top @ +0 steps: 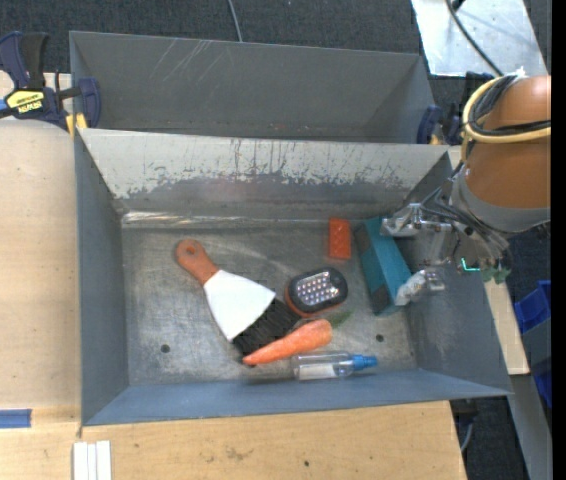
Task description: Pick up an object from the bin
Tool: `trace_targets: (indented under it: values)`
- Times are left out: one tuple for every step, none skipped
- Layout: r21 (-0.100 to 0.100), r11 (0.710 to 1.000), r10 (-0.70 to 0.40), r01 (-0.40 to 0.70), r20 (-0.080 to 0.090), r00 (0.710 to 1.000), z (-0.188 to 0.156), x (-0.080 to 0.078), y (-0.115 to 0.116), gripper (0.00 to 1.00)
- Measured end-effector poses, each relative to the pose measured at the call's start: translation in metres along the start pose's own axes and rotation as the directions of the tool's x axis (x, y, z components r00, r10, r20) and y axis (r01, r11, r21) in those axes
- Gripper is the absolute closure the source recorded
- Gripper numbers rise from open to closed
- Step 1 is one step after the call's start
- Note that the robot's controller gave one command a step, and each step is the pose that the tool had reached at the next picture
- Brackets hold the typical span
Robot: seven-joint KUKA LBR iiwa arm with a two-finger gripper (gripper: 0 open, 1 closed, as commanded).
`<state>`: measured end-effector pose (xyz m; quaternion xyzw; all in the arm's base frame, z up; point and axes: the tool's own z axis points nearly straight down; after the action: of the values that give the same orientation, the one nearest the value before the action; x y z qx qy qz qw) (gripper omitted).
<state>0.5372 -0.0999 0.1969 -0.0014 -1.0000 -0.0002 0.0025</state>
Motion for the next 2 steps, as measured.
trace_targets:
  values:
    - [0.001,1.000,-0.002,0.002,0.009,1.000,-0.005,-0.002,0.000,0.00]
    - [0.003,1.000,-0.021,0.021,0.016,1.000,0.041,0.007,0.022,0.00]
